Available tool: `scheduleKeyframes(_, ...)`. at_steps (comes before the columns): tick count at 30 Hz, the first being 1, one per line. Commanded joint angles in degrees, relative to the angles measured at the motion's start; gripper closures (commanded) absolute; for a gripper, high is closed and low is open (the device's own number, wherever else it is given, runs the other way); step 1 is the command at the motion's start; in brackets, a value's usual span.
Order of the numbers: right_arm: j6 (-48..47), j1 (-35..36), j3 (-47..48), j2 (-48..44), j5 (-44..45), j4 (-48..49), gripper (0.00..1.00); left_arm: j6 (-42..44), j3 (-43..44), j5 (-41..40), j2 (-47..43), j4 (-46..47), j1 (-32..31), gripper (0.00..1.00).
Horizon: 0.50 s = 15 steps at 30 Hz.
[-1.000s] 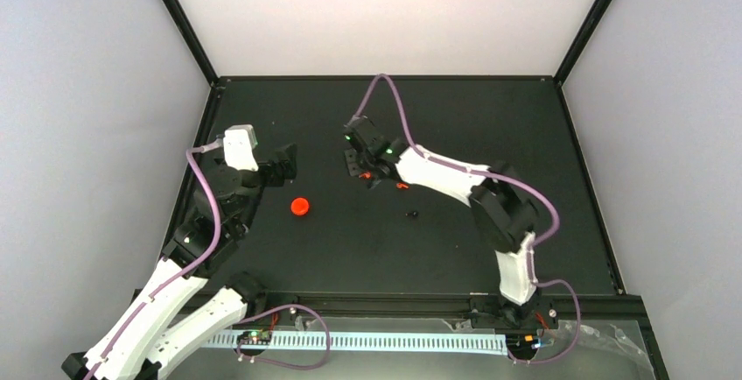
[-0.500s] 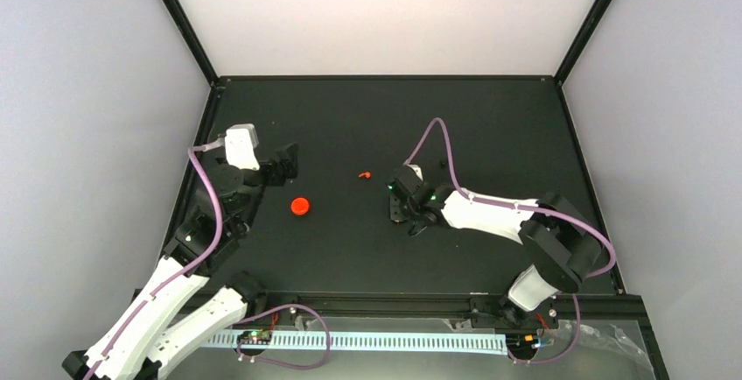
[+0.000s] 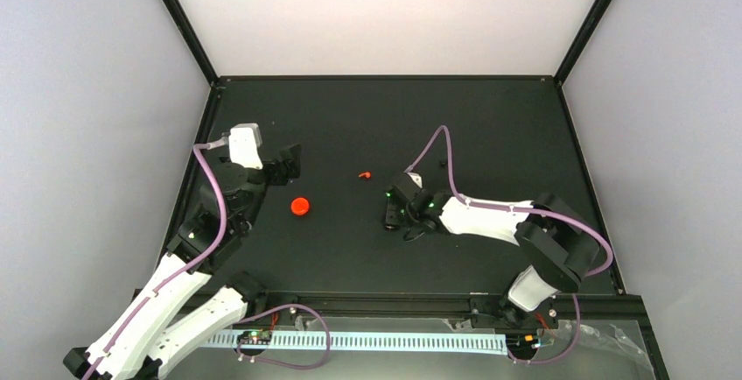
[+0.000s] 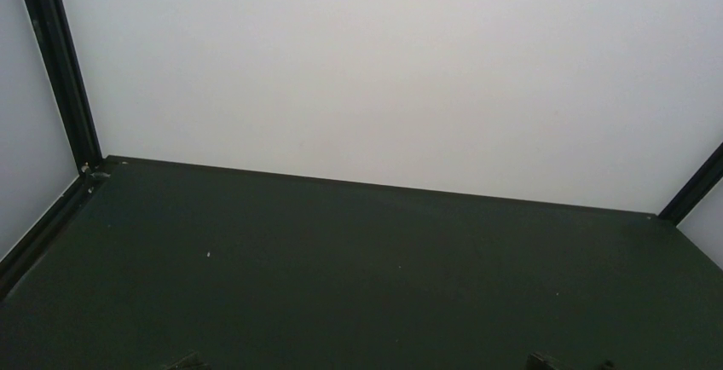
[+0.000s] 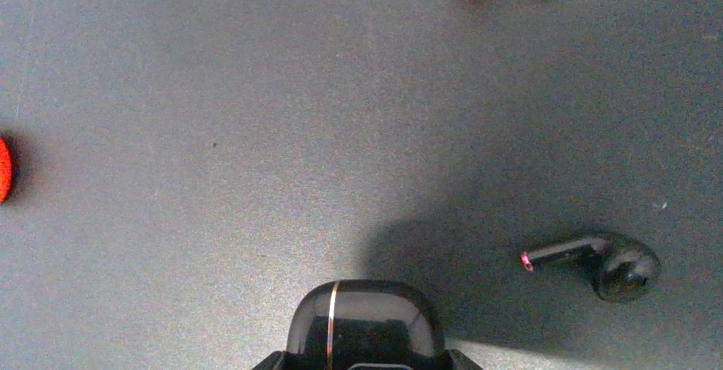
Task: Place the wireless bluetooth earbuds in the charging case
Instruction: Place the charging case at the center of the board.
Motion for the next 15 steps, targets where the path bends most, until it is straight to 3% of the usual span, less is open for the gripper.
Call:
scheduleKeyframes(1, 1.24, 0.62, 0.14, 0.53, 0.52, 1.17, 0.53, -0.18, 0.06, 0.23, -0.07, -0.08, -0.4, 0.01)
scheduleKeyframes(9, -3.46, 0.63, -3.17, -4.79, 0.11, -1.66, 0.33, -0.25, 0.2, 1.26, 0.1, -0.05, -0.36, 0.01)
scheduleKeyframes(11, -5.02, 0.63, -4.29, -6.09, 0.39, -2.45, 0.33, -0.2, 0.24, 1.13, 0.1, -0.07, -0.34, 0.01)
scheduleKeyframes(15, -7.4, 0.55, -6.41, -7.16, 3.13, -3.46, 0.45, -0.16, 0.1, 0.96, 0.36, 0.0, -0.37, 0.01)
